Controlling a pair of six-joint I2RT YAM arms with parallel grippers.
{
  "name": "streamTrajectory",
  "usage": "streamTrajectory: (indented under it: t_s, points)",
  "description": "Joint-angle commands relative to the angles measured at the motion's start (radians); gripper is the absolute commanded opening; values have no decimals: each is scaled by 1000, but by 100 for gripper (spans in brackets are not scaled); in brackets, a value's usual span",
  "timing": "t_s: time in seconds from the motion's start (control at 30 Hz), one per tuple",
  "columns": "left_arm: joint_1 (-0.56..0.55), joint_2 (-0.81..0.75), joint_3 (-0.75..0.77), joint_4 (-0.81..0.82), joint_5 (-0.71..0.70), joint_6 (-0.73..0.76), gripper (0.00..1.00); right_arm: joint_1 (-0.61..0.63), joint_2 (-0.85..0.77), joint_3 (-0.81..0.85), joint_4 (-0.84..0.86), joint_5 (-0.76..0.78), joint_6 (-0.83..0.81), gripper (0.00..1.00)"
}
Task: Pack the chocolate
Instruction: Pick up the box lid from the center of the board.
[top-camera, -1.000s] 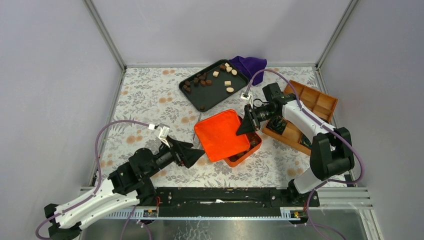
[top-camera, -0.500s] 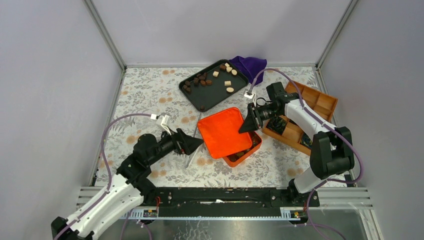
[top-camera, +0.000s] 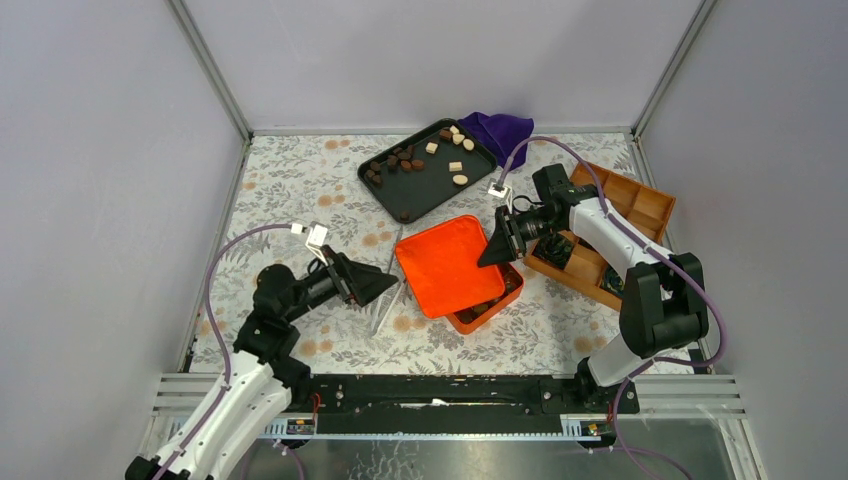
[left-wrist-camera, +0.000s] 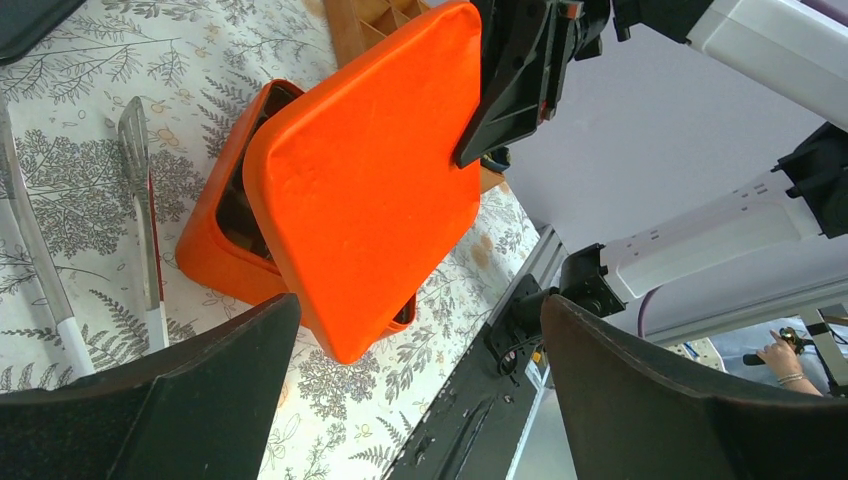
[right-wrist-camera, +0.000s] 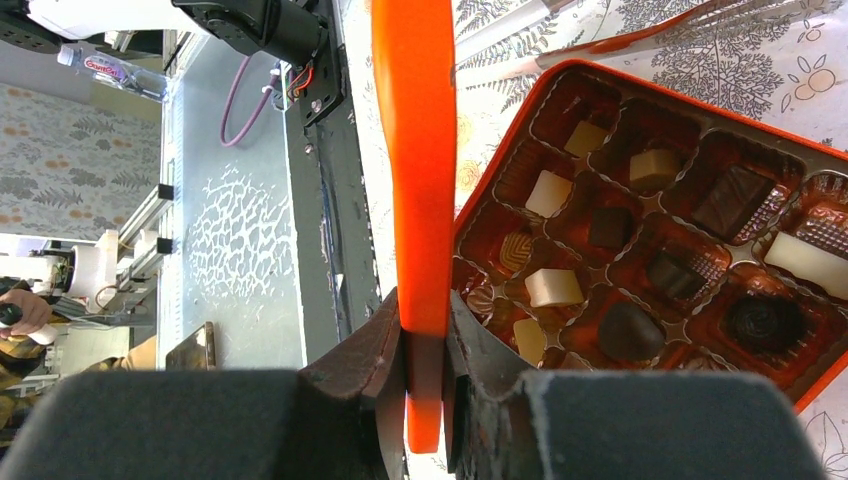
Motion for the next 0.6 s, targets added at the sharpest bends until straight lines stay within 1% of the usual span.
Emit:
streamTrajectory:
  t_s: [0.0, 0.17, 0.33, 0.43, 0.57]
  points:
    - [18, -41, -28, 80, 56, -28, 98, -6, 0, 48, -18, -37, -18, 0]
    - [23, -86, -27, 31, 59, -10, 98, -6, 0, 48, -21, -43, -19, 0]
    - [23, -175, -45, -33, 26, -12, 96, -6, -3, 50, -25, -49, -21, 0]
    - [24, -227, -96, 4, 14, -61, 95, -6, -4, 50, -26, -61, -20, 0]
    - [23, -202, -176, 116, 42, -127, 90, -6, -7, 51, -30, -77, -19, 0]
